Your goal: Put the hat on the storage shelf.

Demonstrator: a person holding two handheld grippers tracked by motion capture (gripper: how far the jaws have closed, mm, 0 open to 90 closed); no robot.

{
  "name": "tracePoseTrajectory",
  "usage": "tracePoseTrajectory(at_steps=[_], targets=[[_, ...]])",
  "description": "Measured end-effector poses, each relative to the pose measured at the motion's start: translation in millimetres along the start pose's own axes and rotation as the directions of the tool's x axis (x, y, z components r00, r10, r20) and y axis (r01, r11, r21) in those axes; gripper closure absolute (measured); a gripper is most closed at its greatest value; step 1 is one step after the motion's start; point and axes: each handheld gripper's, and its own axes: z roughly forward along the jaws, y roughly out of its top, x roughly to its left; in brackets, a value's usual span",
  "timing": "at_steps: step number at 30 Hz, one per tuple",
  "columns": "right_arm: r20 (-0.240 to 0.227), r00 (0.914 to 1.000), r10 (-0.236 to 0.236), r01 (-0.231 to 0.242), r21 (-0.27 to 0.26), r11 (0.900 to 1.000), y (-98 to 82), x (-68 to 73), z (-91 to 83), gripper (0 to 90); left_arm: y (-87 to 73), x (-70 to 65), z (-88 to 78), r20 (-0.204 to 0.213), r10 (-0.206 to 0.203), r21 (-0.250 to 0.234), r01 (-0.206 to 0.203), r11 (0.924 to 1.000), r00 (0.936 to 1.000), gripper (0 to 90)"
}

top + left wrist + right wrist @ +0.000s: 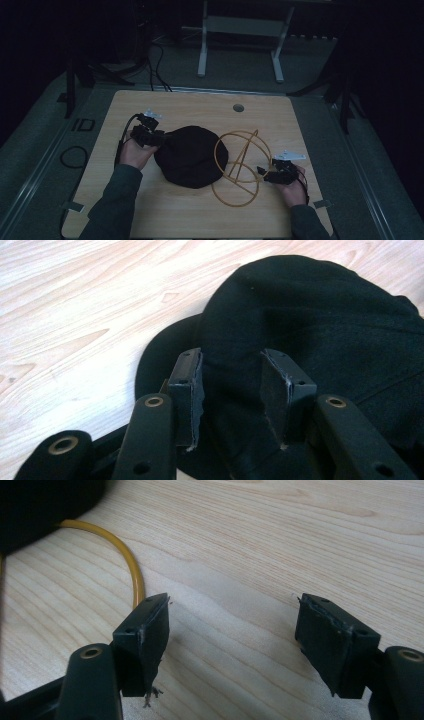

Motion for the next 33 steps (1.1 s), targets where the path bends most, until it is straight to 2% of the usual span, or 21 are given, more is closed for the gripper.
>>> tracePoseTrajectory(at_steps=[5,7,13,16,18,20,23,29,31,33], targets=[[0.000,1.0000,0.000,0.000,0.000,1.000,0.0,-0.1,0.0,29.5,5.4,-8.8,1.5,0.013,0.069,0.012,-0.069,0.9975,0.9975,55.3],[0.000,1.0000,-0.001,0.001,0.000,1.000,0.0,0.0,0.0,29.4,6.9,-10.7,1.8,0.036,0.084,0.007,-0.085,0.9964,0.9958,52.3],[0.000,1.0000,0.000,0.000,0.000,1.000,0.0,-0.1,0.0,29.4,8.9,-17.3,6.2,0.068,0.131,0.035,-0.133,0.9904,0.9891,43.2],[0.000,1.0000,0.000,0.000,0.001,1.000,0.0,0.1,0.0,29.4,9.2,-20.9,9.9,0.087,0.140,0.042,-0.144,0.9886,0.9863,37.5],[0.001,1.0000,-0.001,0.001,0.001,1.000,0.0,0.1,0.0,29.4,9.5,-21.8,11.1,0.090,0.154,0.051,-0.159,0.9859,0.9839,35.7],[0.000,1.0000,0.000,0.000,0.000,1.000,0.0,0.0,0.0,29.4,10.4,-25.5,15.9,0.097,0.193,0.072,-0.200,0.9771,0.9764,34.1],[0.000,1.0000,-0.001,0.001,0.000,1.000,0.0,0.1,0.0,29.4,11.8,-28.4,20.6,0.091,0.209,0.076,-0.216,0.9735,0.9738,34.1],[-0.001,1.0000,0.002,-0.002,-0.001,1.000,0.0,-0.2,0.0,29.4,14.8,-30.2,30.8,0.103,0.228,0.096,-0.238,0.9666,0.9682,33.1],[-0.002,1.0000,0.001,-0.001,-0.001,1.000,0.0,-0.4,0.0,29.4,14.4,-29.5,34.7,0.109,0.226,0.105,-0.237,0.9659,0.9682,34.8],[-0.002,1.0000,0.001,-0.001,-0.001,1.000,0.0,-0.4,0.0,29.4,13.9,-29.0,37.8,0.112,0.224,0.115,-0.237,0.9647,0.9680,41.3]])
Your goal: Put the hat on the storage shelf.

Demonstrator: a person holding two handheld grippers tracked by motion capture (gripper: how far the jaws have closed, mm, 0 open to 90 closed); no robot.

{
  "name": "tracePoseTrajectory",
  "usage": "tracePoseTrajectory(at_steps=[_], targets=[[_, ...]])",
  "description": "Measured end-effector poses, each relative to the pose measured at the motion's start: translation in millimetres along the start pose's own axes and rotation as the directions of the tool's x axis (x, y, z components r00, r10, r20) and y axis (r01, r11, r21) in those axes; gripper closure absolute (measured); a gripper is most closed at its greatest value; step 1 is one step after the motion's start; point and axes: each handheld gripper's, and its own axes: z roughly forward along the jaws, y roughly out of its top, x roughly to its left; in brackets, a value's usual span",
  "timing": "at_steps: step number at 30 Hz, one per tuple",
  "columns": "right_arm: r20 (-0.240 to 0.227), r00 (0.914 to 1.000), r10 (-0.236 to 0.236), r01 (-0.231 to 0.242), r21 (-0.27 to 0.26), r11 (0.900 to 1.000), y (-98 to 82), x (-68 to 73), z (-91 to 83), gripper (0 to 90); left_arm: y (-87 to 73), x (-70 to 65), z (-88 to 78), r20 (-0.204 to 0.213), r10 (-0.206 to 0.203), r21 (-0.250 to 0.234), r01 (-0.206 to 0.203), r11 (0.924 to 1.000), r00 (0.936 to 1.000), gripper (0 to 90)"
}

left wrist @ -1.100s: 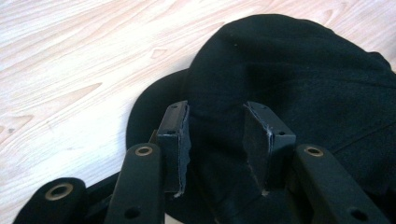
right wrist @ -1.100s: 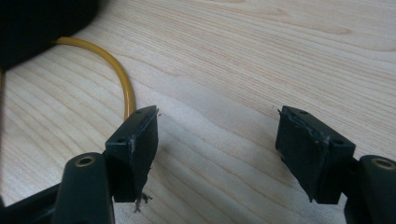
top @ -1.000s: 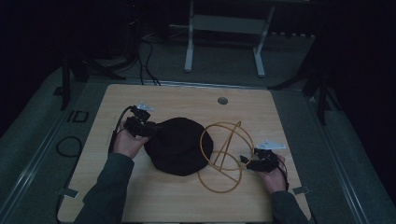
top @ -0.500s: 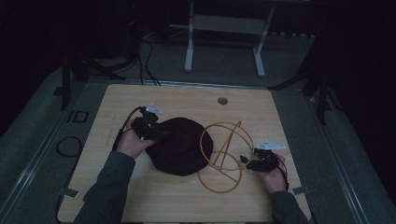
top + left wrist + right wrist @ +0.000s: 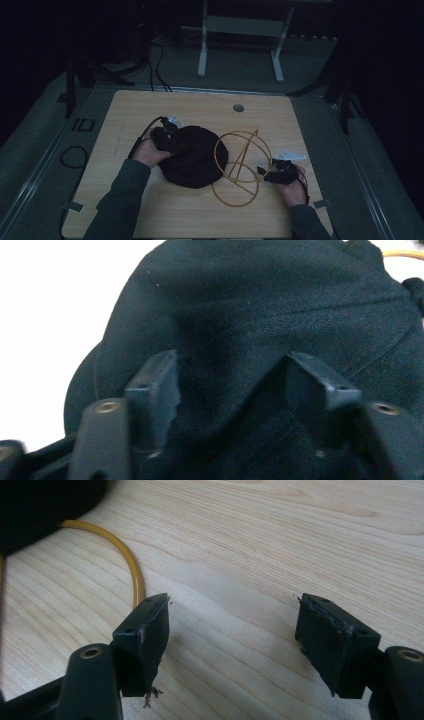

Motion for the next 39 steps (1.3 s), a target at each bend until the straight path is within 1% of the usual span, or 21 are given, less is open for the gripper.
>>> tracePoseTrajectory(at_steps=[1,2,3,4,5,6,7,8,9,10,17,20,22,25,26,29,34,35,36,38,39], targets=[[0.000,1.0000,0.000,0.000,0.000,1.000,0.0,0.0,0.0,29.4,0.1,-0.3,0.9,-0.005,0.002,0.004,-0.002,1.0000,1.0000,45.7],[0.000,1.0000,-0.001,0.001,0.000,1.000,0.0,0.0,0.0,29.4,0.3,-0.8,1.2,-0.007,0.010,0.006,-0.010,0.9999,0.9999,55.3],[0.000,1.0000,-0.001,0.001,0.000,1.000,0.0,0.0,0.0,29.4,0.6,-1.7,1.3,-0.015,0.010,0.008,-0.010,0.9999,0.9998,55.3],[-0.001,1.0000,-0.001,0.001,-0.001,1.000,0.0,-0.1,0.1,29.4,1.1,-2.5,1.5,-0.016,0.012,0.015,-0.012,0.9998,0.9998,60.2],[0.000,1.0000,-0.002,0.002,0.000,1.000,0.1,0.0,0.1,29.4,1.2,-2.9,1.7,-0.015,0.018,0.018,-0.017,0.9997,0.9997,69.5],[0.001,1.0000,-0.003,0.003,0.001,1.000,0.1,0.1,0.1,29.4,1.6,-4.0,2.9,-0.037,0.025,0.038,-0.023,0.9990,0.9990,75.6],[0.001,1.0000,-0.003,0.003,0.001,1.000,0.1,0.1,0.1,29.4,1.6,-4.0,2.9,-0.037,0.025,0.038,-0.023,0.9990,0.9990,80.8],[0.001,1.0000,-0.003,0.003,0.001,1.000,0.1,0.2,0.1,29.4,1.5,-3.8,3.2,-0.034,0.020,0.040,-0.019,0.9990,0.9992,80.8],[0.001,1.0000,-0.004,0.004,0.001,1.000,0.1,0.2,0.1,29.4,1.4,-3.9,3.2,-0.032,0.022,0.038,-0.021,0.9991,0.9992,86.0],[0.001,1.0000,-0.003,0.003,0.001,1.000,0.1,0.2,0.1,29.4,1.6,-4.5,3.0,-0.036,0.027,0.039,-0.025,0.9989,0.9990,87.6],[0.000,1.0000,-0.001,0.001,0.000,1.000,0.1,0.0,0.1,29.4,1.2,-12.1,-12.8,-0.069,0.014,0.006,-0.013,0.9999,0.9975,88.9],[0.001,1.0000,-0.003,0.003,0.002,1.000,0.1,0.2,0.1,29.4,-1.7,-17.1,-24.5,-0.083,0.010,0.000,-0.010,0.9999,0.9965,88.9],[0.002,1.0000,-0.003,0.003,0.002,1.000,0.1,0.4,0.1,29.4,-2.4,-18.3,-27.2,-0.085,0.011,0.003,-0.011,0.9999,0.9963,88.8],[0.003,1.0000,-0.004,0.004,0.002,1.000,0.1,0.6,0.2,29.4,-5.4,-22.7,-33.5,-0.076,0.008,-0.001,-0.008,1.0000,0.9971,88.8],[0.004,1.0000,-0.006,0.006,0.002,1.000,0.1,0.7,0.3,29.4,-7.4,-25.4,-36.0,-0.059,0.005,0.000,-0.005,1.0000,0.9983,88.8],[0.003,1.0000,-0.005,0.005,0.002,1.000,0.1,0.6,0.2,29.4,-8.4,-28.8,-37.8,-0.045,0.005,-0.003,-0.006,1.0000,0.9990,88.8],[0.006,0.9999,-0.008,0.008,0.002,1.000,0.1,0.9,0.3,29.4,-7.9,-37.8,-40.7,-0.018,0.028,-0.010,-0.028,0.9995,0.9994,88.7],[0.005,1.0000,-0.007,0.007,0.002,1.000,0.1,0.8,0.3,29.4,-7.7,-41.8,-40.2,-0.004,0.054,-0.017,-0.054,0.9984,0.9985,88.7],[0.003,1.0000,-0.004,0.004,0.002,1.000,0.1,0.7,0.2,29.4,-7.5,-42.8,-39.3,-0.004,0.072,-0.019,-0.072,0.9972,0.9974,88.4],[0.004,1.0000,-0.005,0.005,0.002,1.000,0.1,0.7,0.2,29.4,-7.3,-42.0,-37.2,-0.015,0.096,-0.024,-0.096,0.9951,0.9953,86.6],[0.004,1.0000,-0.006,0.006,0.002,1.000,0.1,0.7,0.3,29.4,-7.4,-40.2,-36.0,-0.014,0.100,-0.039,-0.100,0.9942,0.9949,83.9]])
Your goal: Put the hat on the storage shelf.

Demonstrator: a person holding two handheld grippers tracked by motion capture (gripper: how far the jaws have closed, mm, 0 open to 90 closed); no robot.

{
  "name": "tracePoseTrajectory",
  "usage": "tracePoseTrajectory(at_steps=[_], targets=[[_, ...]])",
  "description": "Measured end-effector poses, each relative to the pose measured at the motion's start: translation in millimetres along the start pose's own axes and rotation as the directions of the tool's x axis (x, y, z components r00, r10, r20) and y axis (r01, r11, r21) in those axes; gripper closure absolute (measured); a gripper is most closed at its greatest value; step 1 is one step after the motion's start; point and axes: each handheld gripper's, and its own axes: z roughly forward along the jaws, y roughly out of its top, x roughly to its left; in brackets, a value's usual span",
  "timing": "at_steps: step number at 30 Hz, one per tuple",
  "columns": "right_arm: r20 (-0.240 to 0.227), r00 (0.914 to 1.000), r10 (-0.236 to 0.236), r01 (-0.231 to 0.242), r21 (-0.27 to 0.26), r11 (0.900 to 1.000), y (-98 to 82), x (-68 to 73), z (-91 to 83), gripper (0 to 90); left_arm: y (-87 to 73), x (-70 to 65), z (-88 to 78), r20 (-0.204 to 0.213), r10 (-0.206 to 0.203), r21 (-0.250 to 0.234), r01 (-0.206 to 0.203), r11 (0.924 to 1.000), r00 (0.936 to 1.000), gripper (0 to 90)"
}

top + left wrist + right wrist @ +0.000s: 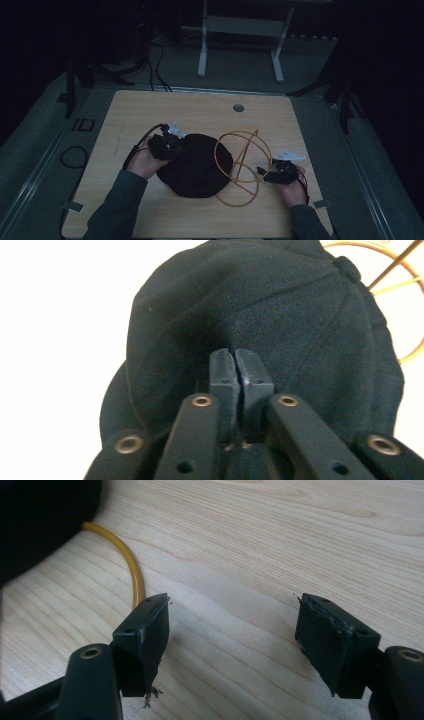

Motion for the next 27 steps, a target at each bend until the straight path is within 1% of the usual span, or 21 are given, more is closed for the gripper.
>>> tracePoseTrajectory(at_steps=[1,2,3,4,5,6,7,8,10,11,12,13,14,15,17,19,20,21,24,25,27], targets=[[0.000,1.0000,0.000,0.000,0.000,1.000,0.0,0.1,0.0,29.4,0.2,1.5,0.3,0.000,0.003,-0.004,-0.003,1.0000,1.0000,78.8],[0.000,1.0000,0.000,0.000,0.000,1.000,0.0,0.0,0.0,29.4,0.4,2.5,1.5,-0.012,0.000,-0.018,-0.001,0.9998,0.9999,71.1],[-0.001,1.0000,0.003,-0.003,0.000,1.000,0.0,-0.1,-0.1,29.4,0.8,4.0,2.7,-0.014,0.005,-0.019,-0.005,0.9998,0.9999,56.9],[-0.001,1.0000,0.003,-0.003,0.000,1.000,0.0,-0.1,-0.1,29.4,1.2,5.2,4.4,-0.015,0.001,-0.022,-0.002,0.9998,0.9999,56.9],[-0.001,1.0000,0.002,-0.002,0.000,1.000,0.0,-0.2,-0.1,29.4,2.1,6.9,7.0,-0.018,-0.001,-0.020,0.001,0.9998,0.9998,49.2],[-0.002,1.0000,0.001,-0.001,0.000,1.000,0.0,-0.3,-0.1,29.4,2.8,7.8,8.8,-0.010,0.001,-0.017,-0.001,0.9999,1.0000,40.9],[-0.002,1.0000,0.000,0.000,0.000,1.000,0.0,-0.4,-0.1,29.4,3.8,8.4,11.4,0.005,0.007,-0.022,-0.007,0.9997,1.0000,37.5],[-0.002,1.0000,0.001,-0.001,0.000,1.000,0.0,-0.4,-0.1,29.4,4.8,8.8,12.8,0.012,0.013,-0.023,-0.013,0.9997,0.9998,28.8],[-0.002,1.0000,0.001,-0.001,0.000,1.000,0.0,-0.4,-0.1,29.4,7.4,8.4,16.3,0.051,0.035,-0.030,-0.033,0.9990,0.9981,27.9],[-0.002,1.0000,0.001,-0.001,0.000,1.000,0.0,-0.3,-0.1,29.4,9.5,8.2,18.9,0.063,0.052,-0.030,-0.050,0.9983,0.9966,24.6],[-0.002,1.0000,0.001,-0.001,0.000,1.000,0.0,-0.3,-0.1,29.4,10.6,8.1,20.4,0.079,0.062,-0.031,-0.059,0.9978,0.9950,24.6],[-0.002,1.0000,0.001,-0.001,0.000,1.000,0.0,-0.3,-0.1,29.4,10.6,8.1,20.4,0.079,0.062,-0.031,-0.059,0.9978,0.9950,24.0],[-0.002,1.0000,0.001,-0.001,0.000,1.000,0.0,-0.4,0.0,29.4,13.2,10.0,25.2,0.111,0.088,-0.027,-0.085,0.9960,0.9900,24.0],[-0.003,1.0000,0.002,-0.002,0.000,1.000,0.0,-0.6,-0.1,29.4,14.2,11.9,27.4,0.125,0.096,-0.020,-0.095,0.9953,0.9875,22.8],[-0.006,1.0000,0.004,-0.004,-0.001,1.000,0.0,-0.7,0.0,29.0,15.8,16.7,32.8,0.149,0.099,-0.017,-0.098,0.9951,0.9838,22.2],[-0.006,1.0000,0.004,-0.004,-0.001,1.000,0.0,-0.9,0.0,29.0,15.8,16.7,32.8,0.149,0.099,-0.017,-0.098,0.9951,0.9838,22.2],[-0.006,1.0000,0.004,-0.004,-0.001,1.000,0.0,-0.9,0.0,29.0,16.0,19.4,35.2,0.163,0.108,-0.010,-0.108,0.9942,0.9808,22.2],[-0.008,0.9999,0.007,-0.007,-0.003,1.000,0.0,-1.2,0.0,29.0,15.7,20.7,36.9,0.170,0.105,-0.004,-0.106,0.9944,0.9798,22.4],[-0.010,0.9999,0.009,-0.009,-0.004,1.000,0.0,-1.5,0.0,29.0,13.7,22.2,40.5,0.180,0.106,0.017,-0.111,0.9937,0.9781,25.4],[-0.009,0.9999,0.008,-0.008,-0.004,1.000,0.0,-1.4,0.0,29.0,12.8,21.9,41.2,0.186,0.110,0.024,-0.116,0.9929,0.9765,27.8],[-0.008,0.9999,0.006,-0.006,-0.003,1.000,0.0,-1.2,0.0,29.0,12.4,20.3,41.7,0.177,0.122,0.029,-0.129,0.9912,0.9766,38.0]])
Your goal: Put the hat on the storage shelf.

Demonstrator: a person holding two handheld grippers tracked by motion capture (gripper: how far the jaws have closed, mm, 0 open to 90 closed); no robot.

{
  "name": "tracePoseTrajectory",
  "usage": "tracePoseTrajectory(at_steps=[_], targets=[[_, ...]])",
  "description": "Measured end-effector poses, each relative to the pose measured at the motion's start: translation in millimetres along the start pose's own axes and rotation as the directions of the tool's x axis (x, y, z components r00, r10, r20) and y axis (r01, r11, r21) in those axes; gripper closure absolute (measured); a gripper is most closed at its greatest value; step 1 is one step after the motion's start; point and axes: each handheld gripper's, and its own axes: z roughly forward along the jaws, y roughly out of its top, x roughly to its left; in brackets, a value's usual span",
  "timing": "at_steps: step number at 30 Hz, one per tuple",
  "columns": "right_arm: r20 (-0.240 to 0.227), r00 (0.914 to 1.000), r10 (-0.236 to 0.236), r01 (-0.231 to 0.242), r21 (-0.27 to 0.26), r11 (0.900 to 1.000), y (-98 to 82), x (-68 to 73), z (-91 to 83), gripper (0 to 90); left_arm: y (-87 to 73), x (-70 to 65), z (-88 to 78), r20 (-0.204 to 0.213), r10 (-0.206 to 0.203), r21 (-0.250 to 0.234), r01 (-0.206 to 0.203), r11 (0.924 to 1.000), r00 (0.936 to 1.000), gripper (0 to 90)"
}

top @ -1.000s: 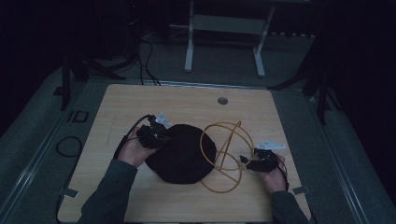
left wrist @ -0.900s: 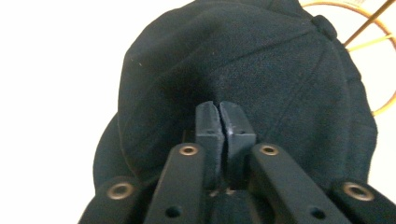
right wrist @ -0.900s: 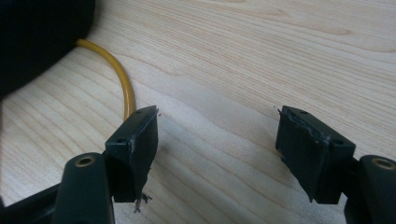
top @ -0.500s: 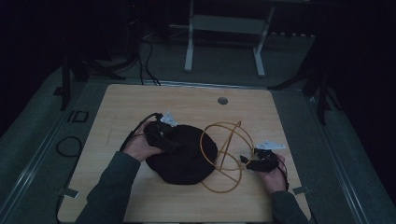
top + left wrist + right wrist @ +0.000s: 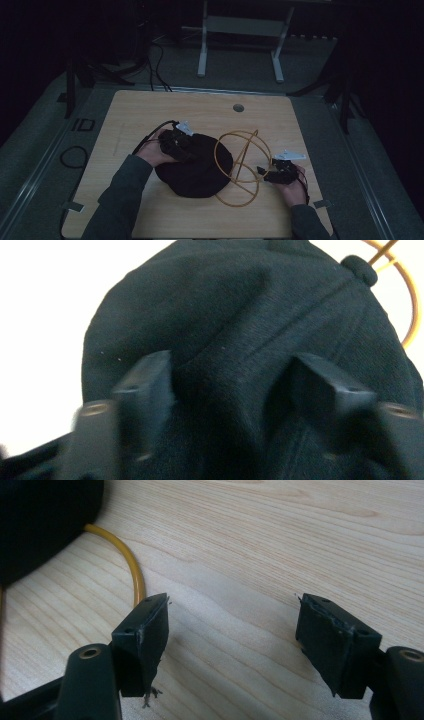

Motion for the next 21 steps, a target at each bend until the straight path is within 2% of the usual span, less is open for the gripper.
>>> tracePoseTrajectory(at_steps=[4,7,11,16,21], targets=[[0.001,1.0000,-0.001,0.001,0.001,1.000,0.0,0.2,0.0,29.0,1.0,-4.2,0.7,-0.020,0.025,0.025,-0.024,0.9994,0.9995,54.3],[0.001,1.0000,-0.001,0.001,0.000,1.000,0.0,0.2,0.1,29.0,1.5,-7.1,4.3,-0.050,0.045,0.071,-0.042,0.9966,0.9977,67.9],[0.001,1.0000,0.000,0.000,0.000,1.000,0.0,0.2,0.1,29.0,2.9,-8.2,6.3,-0.067,0.037,0.101,-0.030,0.9944,0.9971,82.1],[0.001,1.0000,-0.003,0.003,0.001,1.000,0.0,0.2,0.0,29.0,2.9,-7.3,3.2,-0.073,0.026,0.107,-0.018,0.9941,0.9970,85.7],[0.001,1.0000,-0.003,0.003,0.001,1.000,0.0,0.2,0.1,29.0,2.7,-5.2,-12.1,-0.043,-0.002,0.038,0.003,0.9993,0.9991,86.2]])
